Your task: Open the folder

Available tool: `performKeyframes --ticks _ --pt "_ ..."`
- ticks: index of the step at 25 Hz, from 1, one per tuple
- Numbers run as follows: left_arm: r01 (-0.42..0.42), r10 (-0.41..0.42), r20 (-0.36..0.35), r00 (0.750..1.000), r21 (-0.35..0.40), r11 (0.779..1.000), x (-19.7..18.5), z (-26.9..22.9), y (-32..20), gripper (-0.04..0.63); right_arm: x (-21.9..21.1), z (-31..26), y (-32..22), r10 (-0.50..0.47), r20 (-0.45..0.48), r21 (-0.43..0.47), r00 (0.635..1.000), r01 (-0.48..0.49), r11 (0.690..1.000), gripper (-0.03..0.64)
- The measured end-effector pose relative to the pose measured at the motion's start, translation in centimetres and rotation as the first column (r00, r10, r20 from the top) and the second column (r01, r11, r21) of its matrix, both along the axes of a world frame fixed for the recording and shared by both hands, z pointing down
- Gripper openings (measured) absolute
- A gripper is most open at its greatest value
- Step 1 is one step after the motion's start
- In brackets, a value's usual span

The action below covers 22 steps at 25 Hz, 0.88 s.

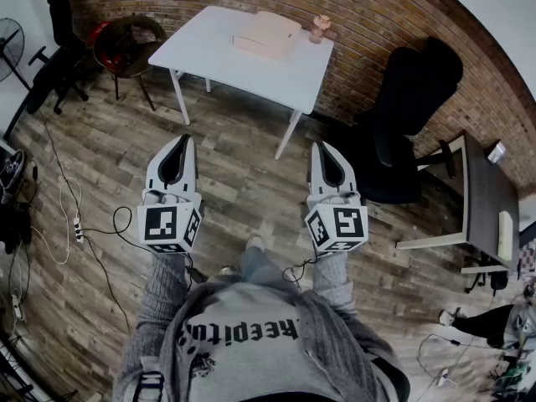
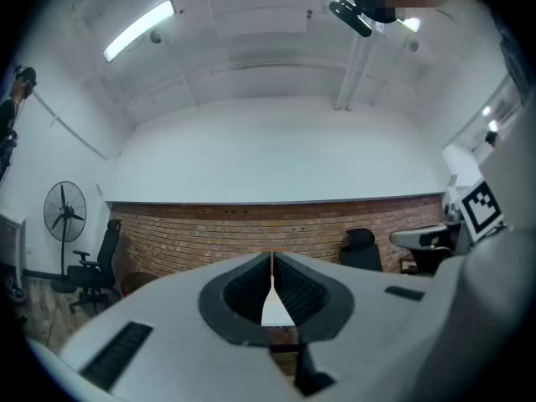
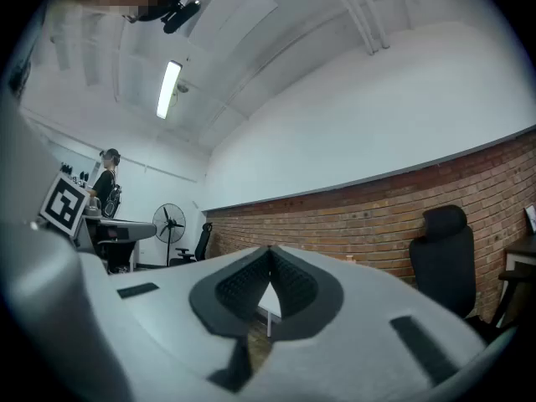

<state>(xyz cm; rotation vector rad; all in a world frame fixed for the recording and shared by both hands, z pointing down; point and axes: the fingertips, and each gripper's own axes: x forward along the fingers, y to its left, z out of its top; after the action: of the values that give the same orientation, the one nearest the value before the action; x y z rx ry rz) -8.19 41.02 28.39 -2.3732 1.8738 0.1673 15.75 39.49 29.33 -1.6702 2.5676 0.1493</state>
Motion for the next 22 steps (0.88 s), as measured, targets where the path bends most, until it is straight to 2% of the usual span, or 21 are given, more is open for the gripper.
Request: performKeyframes --ticks 9,16,22 --pt "0.004 -0.004 0.003 1.000 0.004 1.000 1.2 0.0 -2.4 0.012 1.1 0.1 -2.6 -0.007 -0.006 0.002 1.000 0.007 1.000 0.005" --pt "0.015 -0.015 0.003 1.000 0.011 1.000 2.4 0.1 -7.1 0.012 2.4 0.1 -7.8 -0.007 0.018 0.013 1.000 0.006 1.000 0.005" --pt "0.037 -0.037 -0.008 0.999 0.033 0.999 4.0 -0.5 -11.2 0.012 3.2 -0.3 -12.5 -0.048 -0.002 0.028 0.999 0.048 0.998 0.005"
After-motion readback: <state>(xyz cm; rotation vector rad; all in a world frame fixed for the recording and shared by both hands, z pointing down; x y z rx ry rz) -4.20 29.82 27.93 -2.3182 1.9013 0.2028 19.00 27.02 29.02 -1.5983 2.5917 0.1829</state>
